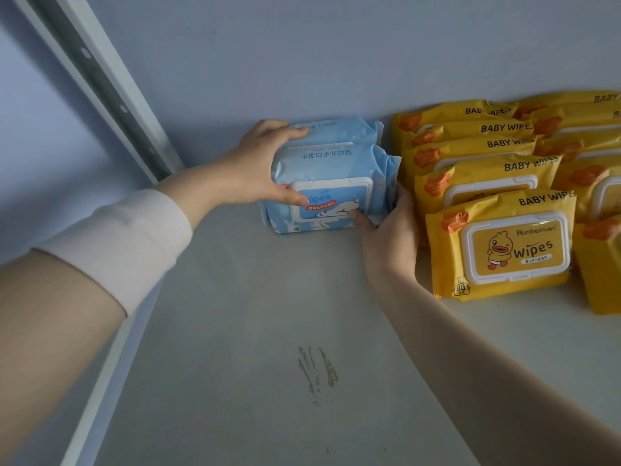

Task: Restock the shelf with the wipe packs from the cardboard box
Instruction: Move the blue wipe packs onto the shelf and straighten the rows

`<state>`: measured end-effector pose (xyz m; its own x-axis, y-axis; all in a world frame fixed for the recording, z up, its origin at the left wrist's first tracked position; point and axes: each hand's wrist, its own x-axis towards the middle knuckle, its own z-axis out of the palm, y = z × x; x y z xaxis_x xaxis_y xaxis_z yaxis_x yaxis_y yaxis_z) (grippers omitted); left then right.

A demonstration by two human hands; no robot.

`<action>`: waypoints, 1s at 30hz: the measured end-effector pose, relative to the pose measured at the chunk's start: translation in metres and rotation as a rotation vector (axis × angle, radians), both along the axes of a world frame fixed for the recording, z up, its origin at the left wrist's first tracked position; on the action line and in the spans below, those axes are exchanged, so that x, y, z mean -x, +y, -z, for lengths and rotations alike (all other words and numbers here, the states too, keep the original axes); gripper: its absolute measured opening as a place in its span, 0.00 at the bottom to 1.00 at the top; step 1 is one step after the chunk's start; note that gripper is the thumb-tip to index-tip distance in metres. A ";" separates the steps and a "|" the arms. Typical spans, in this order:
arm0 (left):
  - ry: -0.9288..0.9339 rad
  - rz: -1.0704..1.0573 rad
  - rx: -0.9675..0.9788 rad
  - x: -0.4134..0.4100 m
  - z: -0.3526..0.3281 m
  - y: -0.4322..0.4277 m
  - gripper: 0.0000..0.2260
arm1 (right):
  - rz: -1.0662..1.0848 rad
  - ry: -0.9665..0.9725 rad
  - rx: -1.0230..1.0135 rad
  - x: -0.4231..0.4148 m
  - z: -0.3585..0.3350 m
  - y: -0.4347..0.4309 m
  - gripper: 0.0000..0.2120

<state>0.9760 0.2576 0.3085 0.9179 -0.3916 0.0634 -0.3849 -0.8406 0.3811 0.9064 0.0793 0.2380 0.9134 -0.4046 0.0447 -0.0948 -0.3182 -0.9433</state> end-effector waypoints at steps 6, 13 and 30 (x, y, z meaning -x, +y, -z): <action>-0.001 -0.022 -0.105 0.004 -0.006 -0.006 0.47 | -0.008 0.068 0.072 -0.002 -0.004 0.006 0.35; -0.040 -0.137 -0.402 0.033 -0.020 -0.018 0.50 | -0.014 0.237 0.083 0.006 -0.029 0.012 0.35; 0.125 -0.334 -1.047 0.106 -0.038 -0.004 0.39 | -0.383 0.098 1.435 0.040 -0.091 -0.016 0.31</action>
<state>0.8704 0.2535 0.3462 0.9644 0.0713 -0.2548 -0.0868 -0.8244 -0.5593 0.8661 0.0630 0.3288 0.9744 0.1893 0.1209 0.1639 -0.9673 0.1936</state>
